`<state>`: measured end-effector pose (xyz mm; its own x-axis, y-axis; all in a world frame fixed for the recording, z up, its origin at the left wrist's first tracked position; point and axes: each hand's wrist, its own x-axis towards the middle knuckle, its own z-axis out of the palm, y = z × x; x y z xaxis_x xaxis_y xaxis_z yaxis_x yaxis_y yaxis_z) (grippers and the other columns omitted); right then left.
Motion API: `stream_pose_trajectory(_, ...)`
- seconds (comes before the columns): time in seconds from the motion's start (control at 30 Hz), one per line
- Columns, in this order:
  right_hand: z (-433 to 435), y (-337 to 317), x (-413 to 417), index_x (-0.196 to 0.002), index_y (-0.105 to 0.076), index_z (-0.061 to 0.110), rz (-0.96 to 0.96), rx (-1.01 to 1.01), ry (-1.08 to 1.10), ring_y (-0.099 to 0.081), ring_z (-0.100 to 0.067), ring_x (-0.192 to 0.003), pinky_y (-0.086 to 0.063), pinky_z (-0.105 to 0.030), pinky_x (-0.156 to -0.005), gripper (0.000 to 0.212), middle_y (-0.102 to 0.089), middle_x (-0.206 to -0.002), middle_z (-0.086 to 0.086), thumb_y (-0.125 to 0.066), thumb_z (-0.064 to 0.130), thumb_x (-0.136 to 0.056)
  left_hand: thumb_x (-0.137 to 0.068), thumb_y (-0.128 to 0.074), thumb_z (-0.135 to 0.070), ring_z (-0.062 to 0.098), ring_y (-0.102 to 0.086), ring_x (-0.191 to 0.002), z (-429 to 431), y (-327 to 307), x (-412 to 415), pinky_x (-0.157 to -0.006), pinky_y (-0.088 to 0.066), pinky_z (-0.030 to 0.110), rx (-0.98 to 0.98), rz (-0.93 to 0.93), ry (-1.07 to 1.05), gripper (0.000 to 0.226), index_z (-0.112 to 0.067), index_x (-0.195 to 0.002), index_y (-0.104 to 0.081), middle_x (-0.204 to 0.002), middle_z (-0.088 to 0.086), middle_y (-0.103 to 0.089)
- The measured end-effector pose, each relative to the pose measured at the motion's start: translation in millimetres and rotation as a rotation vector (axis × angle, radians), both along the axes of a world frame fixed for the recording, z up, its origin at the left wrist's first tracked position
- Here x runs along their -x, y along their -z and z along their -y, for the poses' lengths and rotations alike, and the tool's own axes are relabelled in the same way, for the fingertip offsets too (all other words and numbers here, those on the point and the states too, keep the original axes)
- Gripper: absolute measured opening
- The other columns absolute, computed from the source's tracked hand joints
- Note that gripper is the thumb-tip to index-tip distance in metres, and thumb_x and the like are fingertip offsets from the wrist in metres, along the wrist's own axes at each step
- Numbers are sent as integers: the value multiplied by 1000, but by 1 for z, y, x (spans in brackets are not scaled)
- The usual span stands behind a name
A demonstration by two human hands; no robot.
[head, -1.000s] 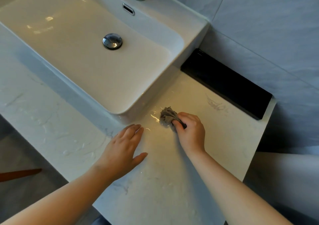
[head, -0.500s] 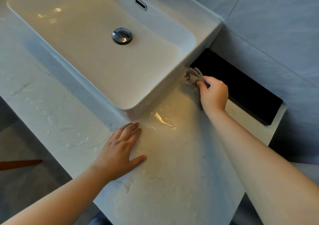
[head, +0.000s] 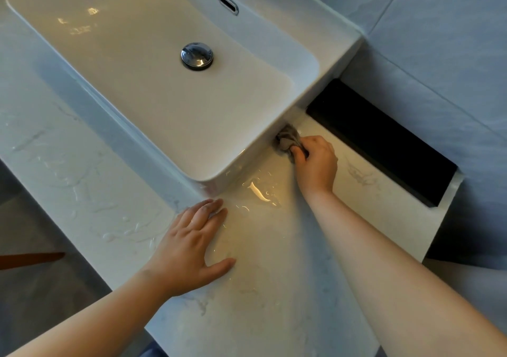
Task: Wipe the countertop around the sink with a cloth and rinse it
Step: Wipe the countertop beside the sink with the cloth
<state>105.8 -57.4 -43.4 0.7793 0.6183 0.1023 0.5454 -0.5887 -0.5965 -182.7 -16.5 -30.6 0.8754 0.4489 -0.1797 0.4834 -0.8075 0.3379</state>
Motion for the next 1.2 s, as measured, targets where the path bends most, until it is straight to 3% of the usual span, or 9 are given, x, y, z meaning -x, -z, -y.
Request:
stream_pose_trajectory(0.27, 15, 3, 40, -93, -72, 16, -11, -12, -109, -52, -20, -93, -41, -37, -80, 11, -63, -95, 1, -64, 20, -86, -81, -40, -73, 18, -25, -140, -1, -1, 0, -113, -27, 39, 19, 15, 6, 84, -17, -144, -38, -151, 0, -33)
stream_pose_trajectory(0.4, 25, 3, 57, -93, -72, 17, -32, -24, -146, -52, -17, -92, -35, -33, -78, 11, -63, -94, 3, -64, 19, -85, -82, -37, -73, 15, -21, -142, -4, -3, 3, -115, -18, 33, 46, 23, 27, 83, -20, -147, -33, -153, -2, -29)
stream_pose_trajectory(0.5, 33, 2, 74, -94, -71, 18, -35, -9, -190, -54, -18, -91, -37, -34, -79, 13, -64, -93, 3, -64, 18, -83, -83, -36, -70, 13, -21, -141, -9, -7, 10, -113, -14, 25, 96, 28, 12, 81, -22, -148, -29, -154, -5, -25)
stream_pose_trajectory(0.6, 41, -4, 82, -91, -72, 18, -135, 20, -235, -56, -19, -90, -44, -38, -80, 11, -65, -91, 3, -64, 19, -83, -84, -34, -69, 15, -29, -139, -9, -10, 21, -113, -22, 29, 80, 42, -42, 79, -20, -146, -34, -151, -3, -33)
stream_pose_trajectory(0.73, 51, -27, 76, -81, -72, 18, -316, -47, -160, -60, -14, -68, -49, -29, -61, 9, -64, -71, 7, -64, 17, -85, -84, -32, -70, 19, -25, -141, -9, -5, 33, -114, -22, 34, 58, -17, -69, 82, -20, -149, -27, -153, -2, -29)
stream_pose_trajectory(0.9, 35, -62, 37, -60, -55, 20, -209, -158, 5, -44, -4, -53, -30, -15, -46, 30, -50, -54, 8, -62, 20, -88, -84, -33, -69, 21, -28, -139, -11, -3, 33, -113, -28, 40, 40, -44, -44, 79, -22, -147, -31, -151, -1, -32)
stream_pose_trajectory(0.97, 20, -66, 17, -59, -52, 23, -90, -112, 32, -47, -6, -57, -27, -11, -46, 31, -51, -58, 9, -60, 20, -89, -84, -34, -69, 21, -29, -139, -12, -3, 33, -112, -28, 39, 34, -41, -40, 79, -22, -147, -32, -151, -2, -33)
stream_pose_trajectory(1.1, -6, -44, -15, -76, -63, 19, 30, -36, 108, -56, -20, -73, -29, -24, -49, 18, -62, -78, -2, -54, 23, -91, -84, -36, -68, 20, -32, -136, -16, -4, 35, -111, -32, 39, 19, -40, -11, 76, -22, -145, -36, -148, -2, -37)
stream_pose_trajectory(1.2, -14, -20, -21, -95, -70, 19, 1, 73, 119, -57, -27, -93, -43, -30, -67, 19, -67, -98, -5, -56, 32, -90, -84, -39, -66, 18, -37, -131, -20, -4, 32, -108, -38, 40, 12, -20, -2, 73, -22, -142, -43, -143, -4, -41)
